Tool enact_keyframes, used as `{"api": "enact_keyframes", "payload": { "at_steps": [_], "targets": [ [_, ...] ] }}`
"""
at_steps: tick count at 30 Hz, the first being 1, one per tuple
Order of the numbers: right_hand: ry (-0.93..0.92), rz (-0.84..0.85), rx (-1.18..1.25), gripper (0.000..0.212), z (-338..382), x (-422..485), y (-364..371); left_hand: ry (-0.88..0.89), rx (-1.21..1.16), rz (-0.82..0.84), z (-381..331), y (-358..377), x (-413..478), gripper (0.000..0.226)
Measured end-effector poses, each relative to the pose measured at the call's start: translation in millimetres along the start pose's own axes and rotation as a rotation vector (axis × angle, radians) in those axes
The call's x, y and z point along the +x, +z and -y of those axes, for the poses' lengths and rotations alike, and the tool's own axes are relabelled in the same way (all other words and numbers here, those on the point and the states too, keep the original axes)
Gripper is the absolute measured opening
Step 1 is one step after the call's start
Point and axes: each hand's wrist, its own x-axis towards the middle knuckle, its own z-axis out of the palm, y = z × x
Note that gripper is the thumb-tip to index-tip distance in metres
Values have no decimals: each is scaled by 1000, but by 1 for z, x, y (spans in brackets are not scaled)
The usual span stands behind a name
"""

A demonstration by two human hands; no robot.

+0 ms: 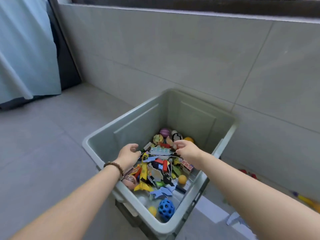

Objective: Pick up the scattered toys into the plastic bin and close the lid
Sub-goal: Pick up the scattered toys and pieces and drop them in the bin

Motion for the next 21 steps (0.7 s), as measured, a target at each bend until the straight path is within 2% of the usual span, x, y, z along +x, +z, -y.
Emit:
{"api": "enact_keyframes", "payload": {
  "at_steps": [3, 7, 12, 15, 18, 21],
  "targets": [
    [-137, -68, -146, 37, -4, -12, -24, 56, 36, 38, -6, 10, -15, 40],
    [-205, -124, -301, 34, -12, -43, -77, 257, 161, 108, -35, 32, -52, 43],
    [-106, -167, -341, 42, -66, -113, -163, 555, 331, 147, -81, 87, -121, 45],
    [-15, -206, -321, 44, -123, -157, -203, 718, 333, 185, -93, 136, -159, 41],
    [99, -228, -287, 48, -192, -198, -225, 715, 351, 348, -87, 191, -189, 41],
    [225, -202, -229, 52, -266, -229, -228, 604, 442, 527, -60, 244, -208, 42]
  ]
}}
